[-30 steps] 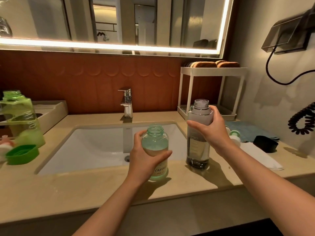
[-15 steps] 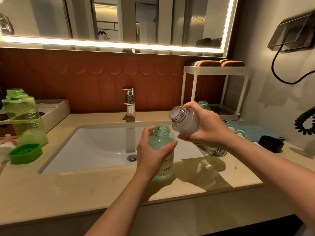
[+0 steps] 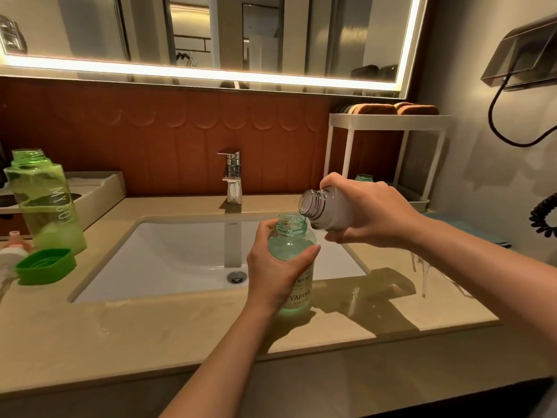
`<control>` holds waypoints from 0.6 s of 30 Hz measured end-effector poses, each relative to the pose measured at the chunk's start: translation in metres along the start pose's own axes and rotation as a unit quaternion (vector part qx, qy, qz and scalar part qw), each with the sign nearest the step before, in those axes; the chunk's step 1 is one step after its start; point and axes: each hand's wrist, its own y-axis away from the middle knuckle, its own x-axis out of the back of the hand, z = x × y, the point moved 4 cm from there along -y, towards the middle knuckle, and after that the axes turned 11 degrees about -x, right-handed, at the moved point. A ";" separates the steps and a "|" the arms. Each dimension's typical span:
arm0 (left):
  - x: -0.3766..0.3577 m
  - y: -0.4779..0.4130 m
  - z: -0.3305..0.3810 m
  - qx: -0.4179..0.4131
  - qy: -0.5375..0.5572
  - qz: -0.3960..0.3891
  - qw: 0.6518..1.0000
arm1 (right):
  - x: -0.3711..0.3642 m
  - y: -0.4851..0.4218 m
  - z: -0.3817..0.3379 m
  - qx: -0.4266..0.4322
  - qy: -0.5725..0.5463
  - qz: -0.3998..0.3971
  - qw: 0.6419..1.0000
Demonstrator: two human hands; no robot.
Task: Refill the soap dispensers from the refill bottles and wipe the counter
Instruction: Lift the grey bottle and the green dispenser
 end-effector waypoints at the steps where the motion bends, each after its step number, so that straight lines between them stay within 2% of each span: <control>1: 0.000 0.000 0.000 -0.001 0.000 -0.001 1.000 | 0.000 -0.001 0.000 0.002 0.012 0.001 1.000; 18: 0.000 0.000 0.002 -0.007 0.012 0.001 1.000 | 0.009 -0.012 -0.009 0.043 0.166 0.028 0.985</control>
